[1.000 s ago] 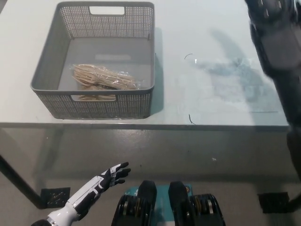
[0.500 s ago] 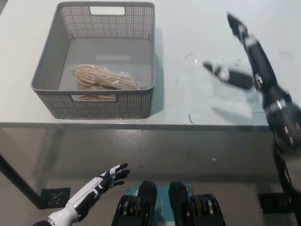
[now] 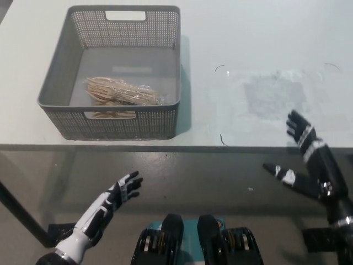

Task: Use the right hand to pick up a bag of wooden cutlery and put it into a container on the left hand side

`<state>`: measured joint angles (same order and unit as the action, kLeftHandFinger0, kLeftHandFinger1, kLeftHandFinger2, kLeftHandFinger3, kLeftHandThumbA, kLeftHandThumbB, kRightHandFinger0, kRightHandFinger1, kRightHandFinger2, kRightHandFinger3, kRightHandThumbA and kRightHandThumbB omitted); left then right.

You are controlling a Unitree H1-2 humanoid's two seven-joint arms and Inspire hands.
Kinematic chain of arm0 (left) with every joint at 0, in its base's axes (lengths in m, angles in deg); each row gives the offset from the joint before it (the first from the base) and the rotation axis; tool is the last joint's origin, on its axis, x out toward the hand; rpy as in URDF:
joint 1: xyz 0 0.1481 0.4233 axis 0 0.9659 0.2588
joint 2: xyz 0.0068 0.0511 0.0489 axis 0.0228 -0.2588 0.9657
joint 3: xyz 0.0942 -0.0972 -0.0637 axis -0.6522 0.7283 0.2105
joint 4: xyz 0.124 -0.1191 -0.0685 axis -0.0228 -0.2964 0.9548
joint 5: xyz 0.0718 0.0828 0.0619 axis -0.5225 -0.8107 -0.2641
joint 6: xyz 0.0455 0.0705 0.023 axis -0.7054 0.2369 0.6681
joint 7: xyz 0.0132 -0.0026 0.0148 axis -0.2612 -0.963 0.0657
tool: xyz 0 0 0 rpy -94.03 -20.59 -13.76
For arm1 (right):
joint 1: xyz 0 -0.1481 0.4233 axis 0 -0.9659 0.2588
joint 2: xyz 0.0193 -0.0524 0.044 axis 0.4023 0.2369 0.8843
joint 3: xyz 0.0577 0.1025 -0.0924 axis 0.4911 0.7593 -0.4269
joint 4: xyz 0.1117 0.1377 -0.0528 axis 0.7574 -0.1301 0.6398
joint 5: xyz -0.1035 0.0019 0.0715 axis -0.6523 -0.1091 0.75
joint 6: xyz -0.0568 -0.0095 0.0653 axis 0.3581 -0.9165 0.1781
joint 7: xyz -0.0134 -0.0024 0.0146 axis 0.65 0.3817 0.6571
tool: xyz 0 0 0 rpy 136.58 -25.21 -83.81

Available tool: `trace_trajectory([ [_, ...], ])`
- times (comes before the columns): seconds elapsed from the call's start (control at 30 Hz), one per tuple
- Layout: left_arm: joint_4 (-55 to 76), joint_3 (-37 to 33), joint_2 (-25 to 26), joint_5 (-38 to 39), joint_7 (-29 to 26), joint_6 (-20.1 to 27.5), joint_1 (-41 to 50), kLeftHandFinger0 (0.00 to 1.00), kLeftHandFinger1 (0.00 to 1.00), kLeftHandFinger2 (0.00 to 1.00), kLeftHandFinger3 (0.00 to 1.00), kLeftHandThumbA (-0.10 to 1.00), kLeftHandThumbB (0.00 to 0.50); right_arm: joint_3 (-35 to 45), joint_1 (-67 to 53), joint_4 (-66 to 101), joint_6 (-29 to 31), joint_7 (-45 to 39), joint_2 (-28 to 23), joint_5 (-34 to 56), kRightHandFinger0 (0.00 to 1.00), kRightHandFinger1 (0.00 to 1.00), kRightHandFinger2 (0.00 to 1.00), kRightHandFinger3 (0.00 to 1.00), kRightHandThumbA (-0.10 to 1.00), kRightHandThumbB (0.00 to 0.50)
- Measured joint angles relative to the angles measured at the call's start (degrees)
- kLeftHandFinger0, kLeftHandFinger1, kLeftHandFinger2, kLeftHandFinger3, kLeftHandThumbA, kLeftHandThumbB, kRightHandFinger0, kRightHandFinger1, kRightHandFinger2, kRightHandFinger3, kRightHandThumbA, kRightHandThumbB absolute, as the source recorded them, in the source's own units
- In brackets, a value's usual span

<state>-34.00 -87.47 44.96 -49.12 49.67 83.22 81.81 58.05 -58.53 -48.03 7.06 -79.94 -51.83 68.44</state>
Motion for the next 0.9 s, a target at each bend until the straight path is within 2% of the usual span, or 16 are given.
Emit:
trace_trajectory([
  [0.03,-0.14,0.55,-0.52,0.0,-0.48,0.44,0.14,1.0,1.0,1.0,1.0,1.0,0.35,-0.07,-0.77,0.11,-0.21,-0.06,0.64,0.58,1.0,1.0,1.0,1.0,1.0,0.213],
  [0.07,-0.43,1.47,-1.43,0.1,-1.19,0.84,0.32,1.0,1.0,1.0,1.0,1.0,0.319,-0.16,-2.05,0.12,-0.6,-0.07,1.98,1.6,1.0,1.0,1.0,1.0,1.0,0.222],
  [0.1,-0.72,2.29,-2.45,0.4,-1.92,1.06,0.45,1.0,1.0,1.0,1.0,1.0,0.318,-0.19,-3.27,0.12,-1.06,-0.05,3.63,2.52,1.0,1.0,1.0,1.0,1.0,0.222],
  [0.13,-0.86,2.84,-3.15,0.58,-2.25,1.09,0.54,1.0,1.0,1.0,1.0,1.0,0.272,-0.18,-3.76,0.13,-1.32,-0.01,4.4,2.99,1.0,1.0,1.0,1.0,1.0,0.206],
  [0.27,-2.05,5.2,-7.74,2.2,-4.34,1.15,1.31,1.0,1.0,1.0,1.0,1.0,0.254,-0.38,-7.06,-0.5,-2.06,0.06,10.82,5.72,1.0,1.0,1.0,1.0,1.0,0.192],
  [0.33,-2.09,5.99,-8.98,2.93,-4.89,1.15,1.55,1.0,1.0,1.0,1.0,1.0,0.24,-0.6,-8.01,-1.68,-2.02,0.06,12.93,6.07,1.0,1.0,1.0,1.0,1.0,0.199],
  [0.37,-2.19,6.26,-9.29,3.13,-5.15,1.15,1.56,1.0,1.0,1.0,1.0,1.0,0.255,-0.69,-8.36,-2.31,-2.02,0.07,13.6,6.18,1.0,1.0,1.0,1.0,1.0,0.218],
  [0.47,-2.28,6.78,-9.39,3.34,-5.76,1.09,1.59,1.0,1.0,1.0,1.0,1.0,0.226,-0.78,-8.87,-4.41,-1.95,0.15,15.45,6.38,1.0,1.0,1.0,1.0,1.0,0.171],
  [0.5,-2.38,6.9,-9.36,3.37,-5.93,1.09,1.58,1.0,1.0,1.0,1.0,1.0,0.239,-0.83,-8.78,-5.52,-1.7,0.21,16.14,6.37,1.0,1.0,1.0,1.0,1.0,0.081],
  [0.6,-4.48,7.0,-9.02,3.23,-6.45,1.14,1.31,1.0,1.0,1.0,1.0,1.0,0.218,-0.82,-7.42,-10.35,0.06,0.73,18.04,6.01,1.0,1.0,1.0,1.0,1.0,0.019],
  [0.63,-5.57,7.0,-8.84,3.12,-6.63,1.13,1.18,1.0,1.0,1.0,1.0,1.0,0.217,-0.81,-6.7,-12.3,0.71,0.95,18.44,5.8,1.0,1.0,1.0,1.0,1.0,0.016],
  [0.7,-7.19,6.97,-8.6,3.02,-6.87,1.13,1.06,1.0,1.0,1.0,1.0,1.0,0.254,-0.77,-5.17,-15.08,1.89,1.32,18.9,5.4,1.0,1.0,1.0,1.0,1.0,0.007],
  [0.8,-8.36,6.73,-8.26,2.73,-7.09,1.16,1.03,1.0,1.0,1.0,1.0,1.0,0.282,-0.76,-3.84,-16.67,3.22,1.72,19.16,5.0,1.0,1.0,1.0,1.0,1.0,0.001],
  [0.9,-9.37,6.47,-8.0,2.46,-7.3,1.48,1.03,1.0,1.0,1.0,1.0,1.0,0.275,-0.76,-3.82,-16.84,4.13,1.82,19.14,4.8,1.0,1.0,1.0,1.0,1.0,0.002],
])
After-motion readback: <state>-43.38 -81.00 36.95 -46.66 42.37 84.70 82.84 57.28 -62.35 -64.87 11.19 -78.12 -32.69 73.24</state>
